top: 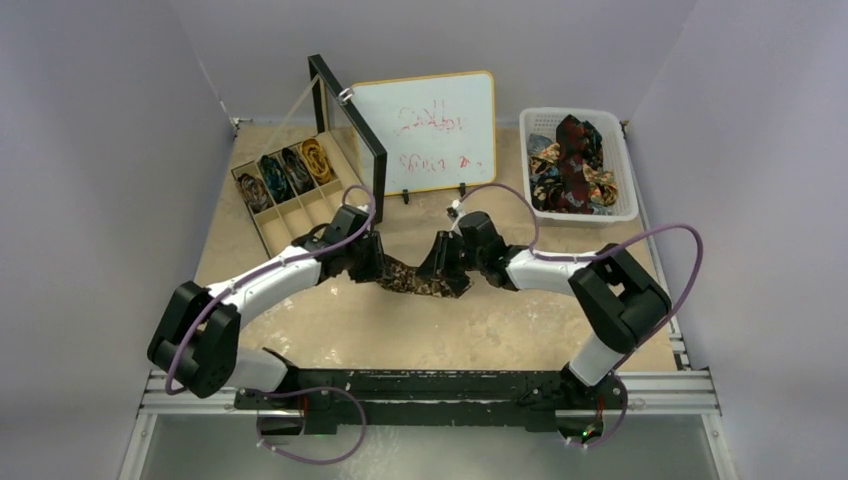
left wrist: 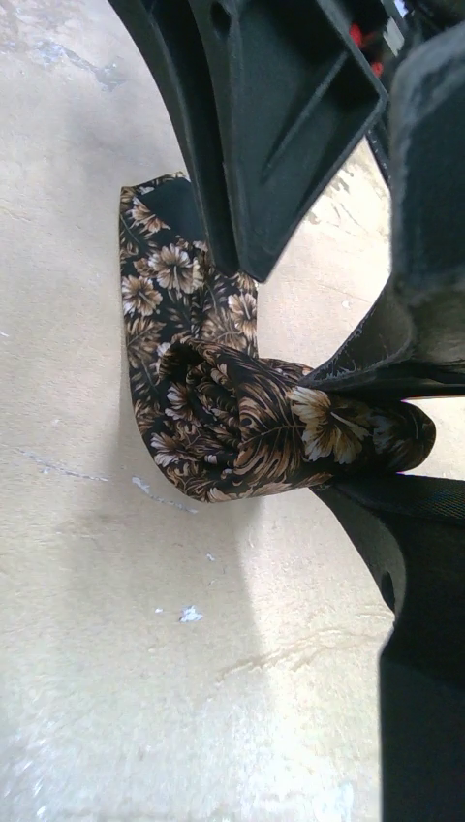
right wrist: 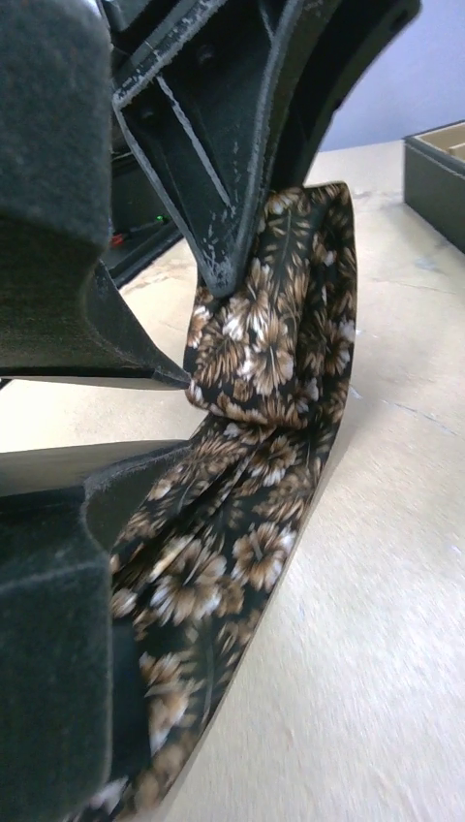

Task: Roll the ties
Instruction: Roll the tie at the center of the board.

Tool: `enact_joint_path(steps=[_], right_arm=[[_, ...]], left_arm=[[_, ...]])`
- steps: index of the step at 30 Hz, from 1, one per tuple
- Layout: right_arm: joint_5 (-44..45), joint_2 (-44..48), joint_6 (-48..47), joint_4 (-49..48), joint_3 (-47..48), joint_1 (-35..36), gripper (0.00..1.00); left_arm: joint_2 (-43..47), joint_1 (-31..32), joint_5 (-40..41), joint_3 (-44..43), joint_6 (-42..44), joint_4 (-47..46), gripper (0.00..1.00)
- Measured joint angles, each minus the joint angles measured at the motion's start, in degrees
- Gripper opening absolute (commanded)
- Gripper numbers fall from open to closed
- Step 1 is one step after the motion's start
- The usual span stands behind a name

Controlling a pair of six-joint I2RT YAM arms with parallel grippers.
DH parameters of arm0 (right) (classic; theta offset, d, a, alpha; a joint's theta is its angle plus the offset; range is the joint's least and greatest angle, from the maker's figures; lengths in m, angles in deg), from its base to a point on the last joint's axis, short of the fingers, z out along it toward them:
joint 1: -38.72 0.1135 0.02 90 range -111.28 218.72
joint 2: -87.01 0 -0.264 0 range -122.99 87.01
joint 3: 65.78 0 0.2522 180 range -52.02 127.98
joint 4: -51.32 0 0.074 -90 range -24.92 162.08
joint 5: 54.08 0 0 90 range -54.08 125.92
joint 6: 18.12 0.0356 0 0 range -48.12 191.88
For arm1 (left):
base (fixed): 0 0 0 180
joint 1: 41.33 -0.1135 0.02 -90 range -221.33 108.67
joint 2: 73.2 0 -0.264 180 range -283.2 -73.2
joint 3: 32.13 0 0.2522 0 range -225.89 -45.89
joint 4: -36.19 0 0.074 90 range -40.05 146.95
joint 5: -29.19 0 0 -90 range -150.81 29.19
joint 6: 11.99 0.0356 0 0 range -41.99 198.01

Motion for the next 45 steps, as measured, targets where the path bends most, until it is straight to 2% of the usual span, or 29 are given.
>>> enact_joint_path(steps=[5, 11, 19, 21, 29, 32, 36, 39, 45], right_arm=[[4.13, 1.60, -1.31, 1.79, -0.42, -1.40, 0.25], [3.63, -2.60, -2.95, 1.46, -1.40, -1.70, 0.22], [2.32, -1.51, -2.82, -2.01, -4.50, -1.75, 0.23], [2.25, -1.16, -2.82, -1.79, -4.94, -1.75, 0.26], [4.15, 1.86, -4.37, 3.93, -3.50, -1.73, 0.47], [7.43, 2.64, -5.62, 7.08, -0.57, -1.73, 0.50], [12.00, 2.29, -7.28, 9.70, 4.04, -1.88, 0.46], [13.99, 0.55, -8.48, 10.88, 7.37, -2.08, 0.37], [14.12, -5.03, -10.01, 11.56, 7.58, -2.19, 0.24]], left_arm=[[0.39, 1.70, 5.01, -3.30, 1.05, 3.28, 0.22], [-1.25, 3.52, 9.49, -6.32, 2.27, 6.05, 0.21], [-5.05, 5.40, 14.01, -9.51, 4.04, 9.40, 0.21], [-5.77, 6.03, 14.99, -10.64, 4.92, 10.34, 0.21], [-7.43, 7.50, 17.33, -13.07, 5.90, 11.61, 0.21], [-7.56, 7.50, 17.51, -13.07, 5.90, 11.61, 0.21], [-8.07, 7.50, 17.51, -13.07, 5.92, 11.54, 0.21], [-8.33, 7.48, 17.51, -13.07, 5.92, 11.50, 0.21], [-8.33, 7.48, 17.49, -13.07, 5.90, 11.45, 0.22]])
